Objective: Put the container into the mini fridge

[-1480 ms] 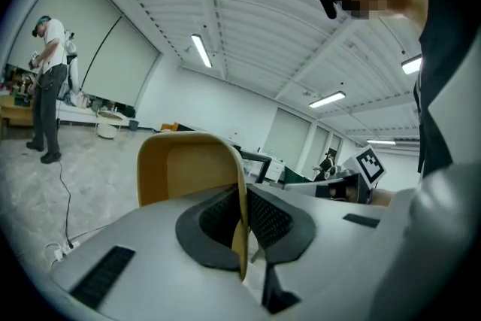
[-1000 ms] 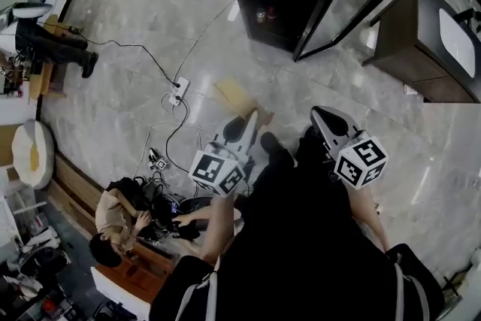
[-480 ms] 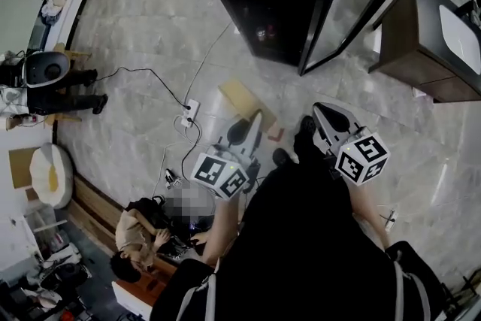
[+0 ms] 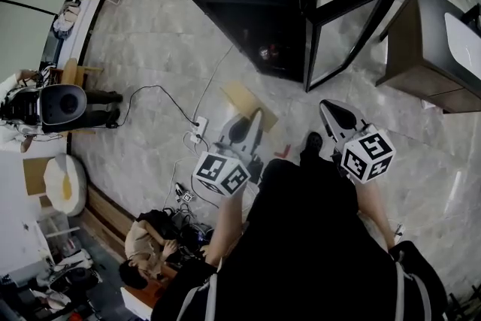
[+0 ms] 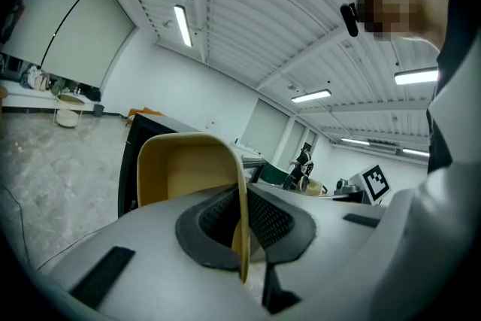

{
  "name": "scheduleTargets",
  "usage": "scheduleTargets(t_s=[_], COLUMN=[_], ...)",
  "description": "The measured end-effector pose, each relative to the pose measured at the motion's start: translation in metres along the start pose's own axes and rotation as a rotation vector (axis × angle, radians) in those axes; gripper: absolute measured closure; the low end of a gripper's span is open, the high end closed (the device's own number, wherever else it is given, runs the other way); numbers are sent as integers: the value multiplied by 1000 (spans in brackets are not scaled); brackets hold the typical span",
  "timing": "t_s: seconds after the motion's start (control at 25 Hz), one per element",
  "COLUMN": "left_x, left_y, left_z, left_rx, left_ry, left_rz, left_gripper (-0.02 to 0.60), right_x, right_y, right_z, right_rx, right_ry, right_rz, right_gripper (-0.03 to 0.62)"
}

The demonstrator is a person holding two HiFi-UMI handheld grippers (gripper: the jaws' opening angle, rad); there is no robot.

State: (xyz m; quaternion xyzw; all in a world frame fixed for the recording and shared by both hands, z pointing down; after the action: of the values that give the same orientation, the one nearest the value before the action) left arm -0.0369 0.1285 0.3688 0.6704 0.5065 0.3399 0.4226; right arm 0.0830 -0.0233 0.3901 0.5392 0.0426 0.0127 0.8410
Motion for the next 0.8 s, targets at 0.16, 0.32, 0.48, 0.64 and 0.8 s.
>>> scheduleTargets(t_s=[0.16,0.32,0.48,0.64,0.8], left_x=[-18,-26,-37,-56,-79], left_y=[0,2,14,19,15], left_z=[0,-15,-39,-66,-92], left_rx=[-10,-38,-68,-80,-82], left_ry=[1,-7,-10,17,99], left_rz=[-17,-66,-141,-223,-289], left_gripper=[543,543,543,543,543], right_x=[4,-6,-13,-28,-49], right_y=[-2,5,12,7,-5], right_z=[23,32,31,37,40], right_rx=[-22,36,27,38,44], right_ry=[22,70,73,120,190], right_rz=[11,-53,-68,-63,-24], right_gripper=[576,576,576,576,576])
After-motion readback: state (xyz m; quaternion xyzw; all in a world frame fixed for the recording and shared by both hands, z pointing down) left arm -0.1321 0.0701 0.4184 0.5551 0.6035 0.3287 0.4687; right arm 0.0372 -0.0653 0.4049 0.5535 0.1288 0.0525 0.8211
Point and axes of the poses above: the fingertips, and each gripper's own axes: x backward along the fingers, z to its right, y out of its underside, the point moved 4 cm from there along x, backward along the fingers, and after that the axes turned 14 degrees about z, right-handed, at the moved point
